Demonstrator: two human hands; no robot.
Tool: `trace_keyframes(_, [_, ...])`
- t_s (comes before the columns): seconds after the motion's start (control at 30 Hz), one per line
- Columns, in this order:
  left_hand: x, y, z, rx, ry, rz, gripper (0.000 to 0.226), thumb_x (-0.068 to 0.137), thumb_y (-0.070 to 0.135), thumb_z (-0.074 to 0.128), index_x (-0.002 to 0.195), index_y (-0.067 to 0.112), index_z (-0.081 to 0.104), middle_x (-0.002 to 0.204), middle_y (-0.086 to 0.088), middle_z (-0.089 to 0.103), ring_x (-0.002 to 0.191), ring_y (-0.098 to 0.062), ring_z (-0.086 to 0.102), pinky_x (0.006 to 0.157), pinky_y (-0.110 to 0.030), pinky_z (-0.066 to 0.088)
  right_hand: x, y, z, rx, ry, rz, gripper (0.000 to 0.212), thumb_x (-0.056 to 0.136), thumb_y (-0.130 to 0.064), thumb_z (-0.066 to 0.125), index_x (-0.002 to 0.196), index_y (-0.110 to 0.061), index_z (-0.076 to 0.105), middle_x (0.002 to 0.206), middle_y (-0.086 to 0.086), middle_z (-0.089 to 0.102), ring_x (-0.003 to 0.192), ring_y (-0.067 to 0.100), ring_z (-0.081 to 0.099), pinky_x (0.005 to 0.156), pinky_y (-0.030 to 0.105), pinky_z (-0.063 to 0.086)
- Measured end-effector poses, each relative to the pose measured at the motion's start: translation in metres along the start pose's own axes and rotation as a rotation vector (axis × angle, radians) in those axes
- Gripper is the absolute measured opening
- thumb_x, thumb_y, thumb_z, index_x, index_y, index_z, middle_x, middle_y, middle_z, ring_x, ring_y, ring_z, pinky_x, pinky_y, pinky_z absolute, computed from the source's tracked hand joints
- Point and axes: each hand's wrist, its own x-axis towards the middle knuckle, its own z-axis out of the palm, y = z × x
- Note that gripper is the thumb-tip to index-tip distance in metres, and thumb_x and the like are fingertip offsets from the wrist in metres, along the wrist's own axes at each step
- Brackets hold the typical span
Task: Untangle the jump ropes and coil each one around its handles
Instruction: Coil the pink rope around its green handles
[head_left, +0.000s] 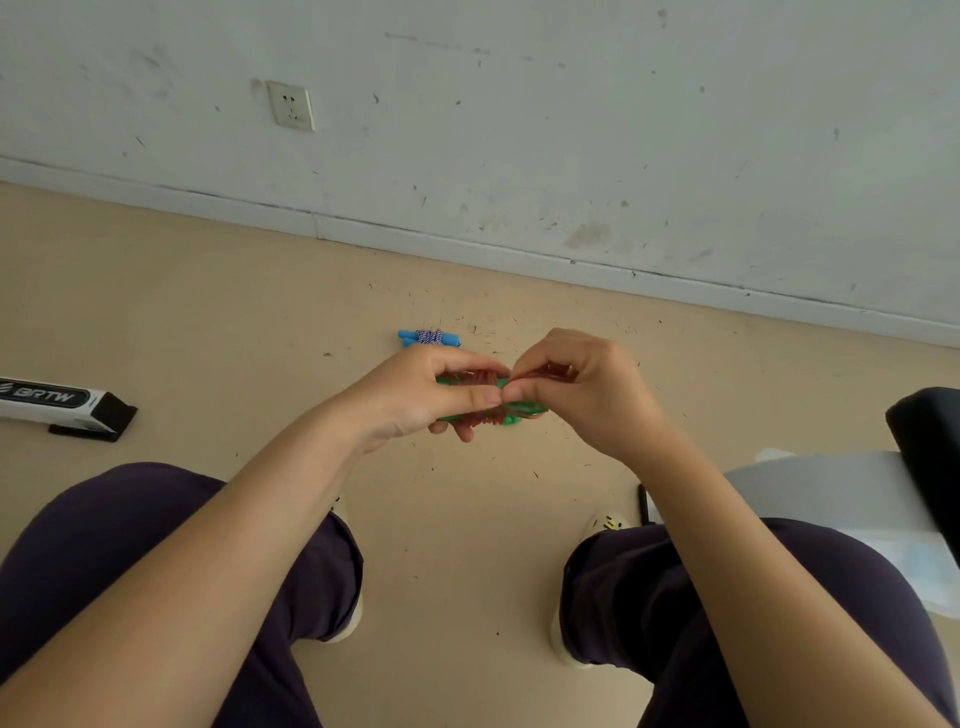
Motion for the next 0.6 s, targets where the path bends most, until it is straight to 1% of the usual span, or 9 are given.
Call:
trace_keyframes(0.13, [-0.003, 0.002, -0.004, 0.004, -0.097, 0.016, 0.033, 0.09, 0.017, 0.072, 0.121, 0.028, 0.069, 0.092, 0.001, 0.076, 0.075, -0.015, 0.068, 0.063, -0.025, 0.041, 0.0, -0.002, 0.001, 0.025, -0.063, 0.036, 0.008, 0.078, -0.014, 0.08, 0.082, -0.011, 0.074, 0.087, 0.001, 0.06, 0.073, 0.002, 0.053, 0.064, 0.012, 0.042])
trace_keyframes(0.23, [-0.004, 0.002, -0.001, 0.03, -0.09, -0.007, 0.037, 0.077, 0.033, 0.082, 0.113, 0.031, 0.072, 0.089, 0.001, 0.076, 0.072, -0.015, 0.067, 0.062, -0.024, 0.04, -0.001, -0.007, 0.001, 0.09, -0.096, 0.098, 0.017, 0.078, -0.009, 0.08, 0.086, -0.003, 0.067, 0.076, 0.0, 0.06, 0.054, -0.001, 0.051, 0.046, 0.01, 0.038])
trace_keyframes(0.27, [-0.003, 0.002, 0.001, 0.041, -0.072, -0.014, 0.041, 0.072, 0.039, 0.085, 0.11, 0.031, 0.073, 0.086, 0.003, 0.076, 0.069, -0.014, 0.067, 0.06, -0.022, 0.04, -0.002, -0.007, 0.001, 0.114, -0.105, 0.124, 0.018, 0.078, -0.009, 0.08, 0.086, -0.004, 0.065, 0.071, 0.001, 0.059, 0.048, 0.001, 0.048, 0.041, 0.012, 0.035])
trace_keyframes(0.33, [-0.002, 0.001, 0.004, 0.052, -0.017, -0.008, 0.039, 0.069, 0.039, 0.087, 0.105, 0.028, 0.074, 0.079, 0.005, 0.075, 0.064, -0.013, 0.065, 0.054, -0.016, 0.042, -0.001, -0.004, 0.004, 0.117, -0.113, 0.161, 0.02, 0.077, -0.016, 0.082, 0.082, -0.013, 0.063, 0.064, 0.0, 0.058, 0.047, 0.007, 0.047, 0.036, 0.03, 0.04])
trace_keyframes(0.4, [0.0, -0.001, 0.004, 0.054, -0.008, 0.021, 0.039, 0.066, 0.039, 0.089, 0.101, 0.026, 0.076, 0.078, 0.001, 0.074, 0.065, -0.017, 0.065, 0.055, -0.019, 0.047, -0.001, -0.001, 0.005, 0.114, -0.128, 0.18, 0.023, 0.075, -0.021, 0.083, 0.079, -0.02, 0.061, 0.061, -0.003, 0.058, 0.052, 0.018, 0.049, 0.044, 0.048, 0.047])
trace_keyframes(0.43, [0.0, -0.001, 0.003, 0.049, -0.021, 0.04, 0.041, 0.063, 0.04, 0.09, 0.099, 0.026, 0.077, 0.078, -0.002, 0.074, 0.067, -0.019, 0.065, 0.058, -0.024, 0.05, -0.001, -0.001, 0.004, 0.131, -0.143, 0.189, 0.023, 0.075, -0.02, 0.083, 0.08, -0.018, 0.061, 0.06, -0.003, 0.057, 0.052, 0.018, 0.049, 0.045, 0.047, 0.047])
trace_keyframes(0.53, [-0.001, -0.001, 0.005, 0.031, -0.066, 0.082, 0.026, 0.07, 0.026, 0.089, 0.093, 0.021, 0.078, 0.075, -0.004, 0.073, 0.067, -0.015, 0.067, 0.061, -0.032, 0.051, -0.001, -0.004, -0.001, 0.211, -0.171, 0.192, 0.024, 0.078, -0.009, 0.08, 0.086, -0.008, 0.057, 0.063, 0.002, 0.056, 0.047, 0.003, 0.047, 0.041, 0.016, 0.037])
trace_keyframes(0.57, [-0.001, -0.001, 0.007, 0.034, -0.072, 0.088, 0.02, 0.074, 0.022, 0.086, 0.092, 0.021, 0.077, 0.074, -0.003, 0.073, 0.067, -0.013, 0.067, 0.061, -0.032, 0.051, -0.001, -0.004, -0.002, 0.231, -0.171, 0.19, 0.026, 0.079, -0.007, 0.079, 0.087, -0.008, 0.054, 0.066, 0.004, 0.057, 0.05, 0.003, 0.048, 0.043, 0.013, 0.035])
trace_keyframes(0.6, [-0.002, 0.0, 0.008, 0.042, -0.072, 0.095, 0.017, 0.077, 0.02, 0.085, 0.092, 0.02, 0.077, 0.074, -0.002, 0.073, 0.066, -0.012, 0.067, 0.061, -0.032, 0.052, 0.0, -0.003, -0.002, 0.246, -0.169, 0.182, 0.028, 0.079, -0.006, 0.079, 0.086, -0.009, 0.051, 0.069, 0.007, 0.057, 0.054, 0.007, 0.05, 0.047, 0.014, 0.037])
